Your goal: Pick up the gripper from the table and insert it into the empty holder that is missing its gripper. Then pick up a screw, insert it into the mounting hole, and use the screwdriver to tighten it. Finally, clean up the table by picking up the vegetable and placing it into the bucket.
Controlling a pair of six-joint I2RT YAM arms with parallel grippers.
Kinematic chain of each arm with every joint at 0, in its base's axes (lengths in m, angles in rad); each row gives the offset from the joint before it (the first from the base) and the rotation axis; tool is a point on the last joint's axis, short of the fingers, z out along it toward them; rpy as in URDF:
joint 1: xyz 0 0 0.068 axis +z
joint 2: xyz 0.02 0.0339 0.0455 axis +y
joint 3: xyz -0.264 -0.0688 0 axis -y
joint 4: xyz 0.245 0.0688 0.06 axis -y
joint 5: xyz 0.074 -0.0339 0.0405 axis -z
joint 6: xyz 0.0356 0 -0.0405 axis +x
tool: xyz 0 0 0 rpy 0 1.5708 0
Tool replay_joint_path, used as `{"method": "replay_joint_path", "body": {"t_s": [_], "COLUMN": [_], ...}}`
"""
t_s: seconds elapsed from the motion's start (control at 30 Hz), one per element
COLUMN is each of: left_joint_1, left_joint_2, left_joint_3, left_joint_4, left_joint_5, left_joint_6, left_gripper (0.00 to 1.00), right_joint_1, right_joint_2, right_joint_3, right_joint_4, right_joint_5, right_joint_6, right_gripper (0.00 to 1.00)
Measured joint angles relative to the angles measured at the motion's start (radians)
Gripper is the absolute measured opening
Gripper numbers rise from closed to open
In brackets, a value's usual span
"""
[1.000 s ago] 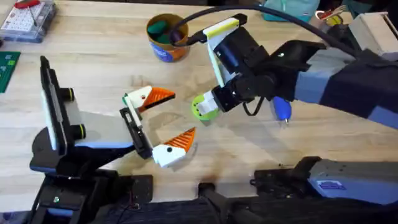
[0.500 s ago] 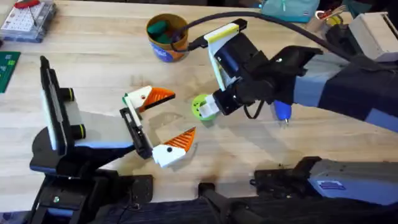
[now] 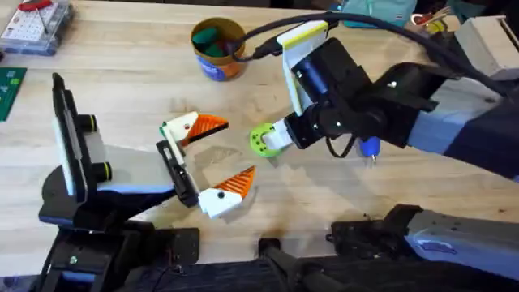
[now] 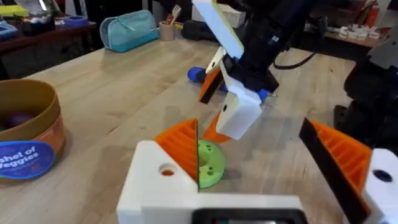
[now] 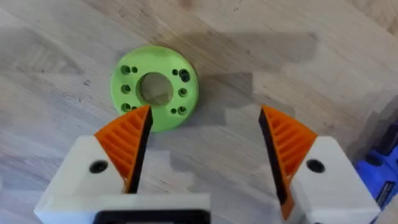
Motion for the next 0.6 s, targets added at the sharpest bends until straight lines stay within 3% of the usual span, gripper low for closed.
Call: {"method": "replay_joint_path", "body": {"t_s": [0.6], "left_joint_1": [0.0], "left_joint_2": [0.0], "left_joint_3": [0.0], "left_joint_4": [0.0], "left_joint_5": [0.0], "left_joint_6": [0.0], "left_gripper": [0.989], "right_joint_1": [0.0], "right_joint_2": [0.105], "right_joint_3": [-0.005], "right_joint_4": [0.07], "right_joint_5": [0.0], "right_joint_6": [0.0], "right_gripper": [0.988]}}
